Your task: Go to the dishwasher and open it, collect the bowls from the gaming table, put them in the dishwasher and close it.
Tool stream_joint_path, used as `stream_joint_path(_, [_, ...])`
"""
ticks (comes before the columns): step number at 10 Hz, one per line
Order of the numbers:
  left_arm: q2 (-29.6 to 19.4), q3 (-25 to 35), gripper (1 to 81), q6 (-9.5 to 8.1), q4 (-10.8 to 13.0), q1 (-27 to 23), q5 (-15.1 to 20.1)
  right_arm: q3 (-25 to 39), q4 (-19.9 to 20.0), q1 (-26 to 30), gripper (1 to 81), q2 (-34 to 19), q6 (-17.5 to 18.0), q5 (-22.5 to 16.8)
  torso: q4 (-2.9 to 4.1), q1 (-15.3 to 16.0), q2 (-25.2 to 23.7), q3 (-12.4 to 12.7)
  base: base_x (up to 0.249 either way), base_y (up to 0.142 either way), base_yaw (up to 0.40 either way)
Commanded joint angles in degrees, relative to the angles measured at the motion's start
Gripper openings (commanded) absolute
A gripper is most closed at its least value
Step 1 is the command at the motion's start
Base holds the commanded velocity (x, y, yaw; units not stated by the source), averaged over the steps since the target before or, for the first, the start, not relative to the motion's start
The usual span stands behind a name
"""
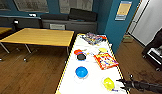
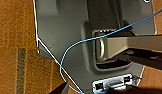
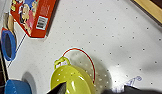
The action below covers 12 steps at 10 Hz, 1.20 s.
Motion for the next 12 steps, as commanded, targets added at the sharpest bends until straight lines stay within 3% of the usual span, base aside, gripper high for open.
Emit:
stream_joint_path(1, [-0.1,0.1,81.1,0.12,-0.2,-0.1,3.7,-0.2,0.5,6.0,81.1,-0.9,0.0,-1.6,0.00,0.0,0.0,0.0,0.000,0.000,0.000])
stream_joint_path(5, [-0.1,0.1,81.1,0.03,-0.2,-0.1,3.8,-1.9,0.5,4.7,81.1,3.7,0.0,1.2,0.00,0.0,0.0,0.0,0.000,0.000,0.000])
stream_joint_path(12, [-0.8,0.1,81.1,-0.06,-1.4,0.3,3.9,-6.5,1.1,5.5,81.1,4.2,0.3,4.1,0.00,0.0,0.0,0.0,0.000,0.000,0.000])
